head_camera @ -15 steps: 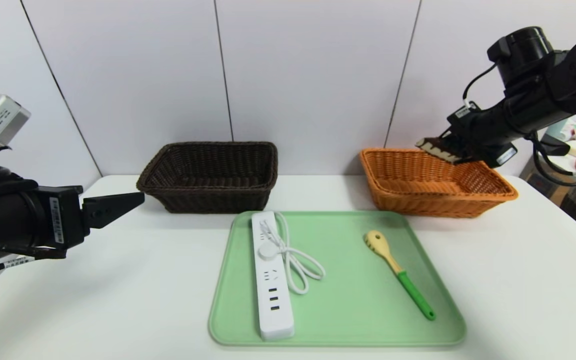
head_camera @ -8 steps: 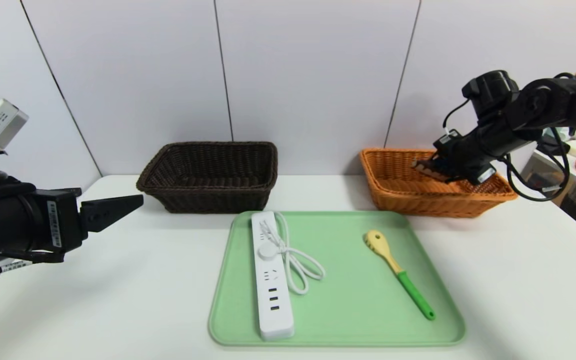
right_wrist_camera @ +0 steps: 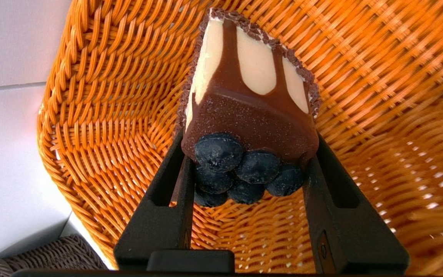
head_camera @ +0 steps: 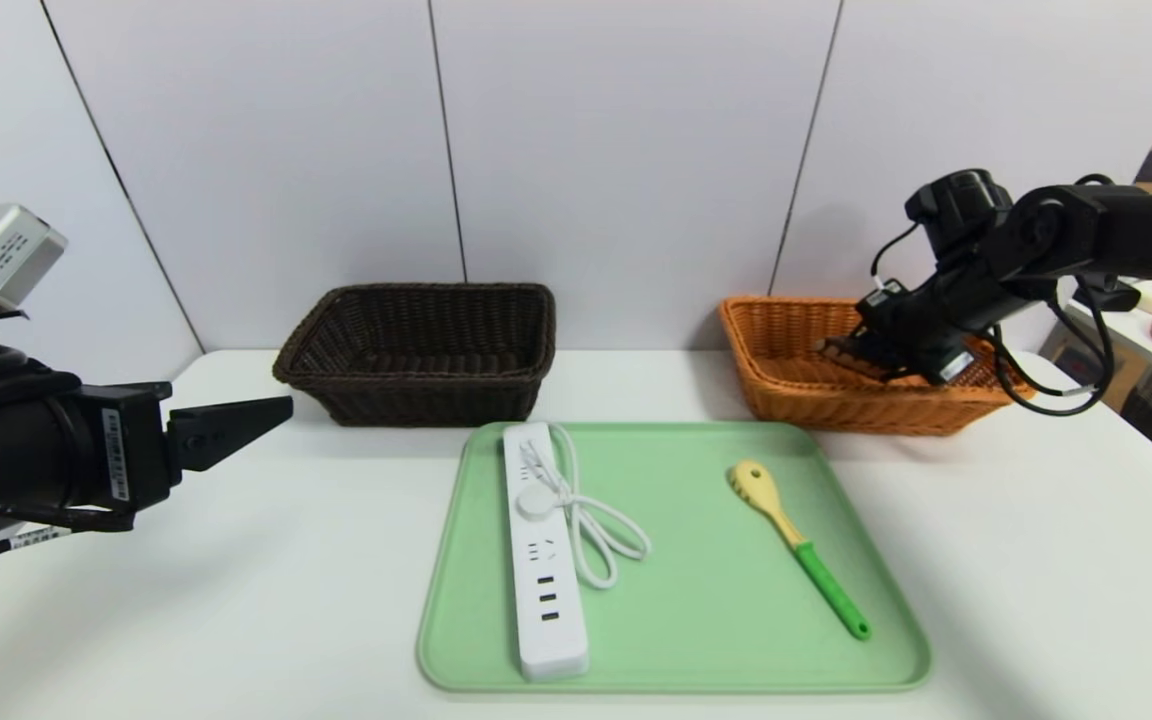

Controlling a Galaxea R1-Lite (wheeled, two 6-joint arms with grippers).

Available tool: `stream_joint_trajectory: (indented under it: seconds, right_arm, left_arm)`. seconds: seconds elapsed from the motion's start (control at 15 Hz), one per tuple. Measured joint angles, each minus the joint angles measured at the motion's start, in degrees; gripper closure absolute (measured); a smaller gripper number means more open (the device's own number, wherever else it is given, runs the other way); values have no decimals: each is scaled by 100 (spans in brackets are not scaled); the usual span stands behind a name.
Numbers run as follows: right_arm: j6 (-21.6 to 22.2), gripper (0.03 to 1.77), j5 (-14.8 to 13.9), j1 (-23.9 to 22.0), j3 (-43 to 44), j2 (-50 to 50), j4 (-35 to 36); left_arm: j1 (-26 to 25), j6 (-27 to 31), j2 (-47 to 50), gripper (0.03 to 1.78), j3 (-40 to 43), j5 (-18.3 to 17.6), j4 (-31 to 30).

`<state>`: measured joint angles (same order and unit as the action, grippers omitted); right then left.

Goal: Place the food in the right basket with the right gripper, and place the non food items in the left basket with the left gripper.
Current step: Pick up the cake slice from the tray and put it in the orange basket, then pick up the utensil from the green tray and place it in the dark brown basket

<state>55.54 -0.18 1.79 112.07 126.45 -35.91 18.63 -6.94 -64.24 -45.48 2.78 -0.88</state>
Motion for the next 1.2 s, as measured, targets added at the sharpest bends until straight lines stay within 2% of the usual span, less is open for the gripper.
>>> stream_joint_trajectory:
  seconds: [0.4,0.8,1.2]
  right_arm:
    - [-77,100,29,-50,2,48,-9]
    - [-102,52,39,-108,2,28,94]
    - [-100,29,84,-135,0,17,85]
  left_arm:
    - [0,9,0,12,4,-2,2]
    - [0,7,-2,12,1,0,2]
    - [0,11,-2,12,6,-2,2]
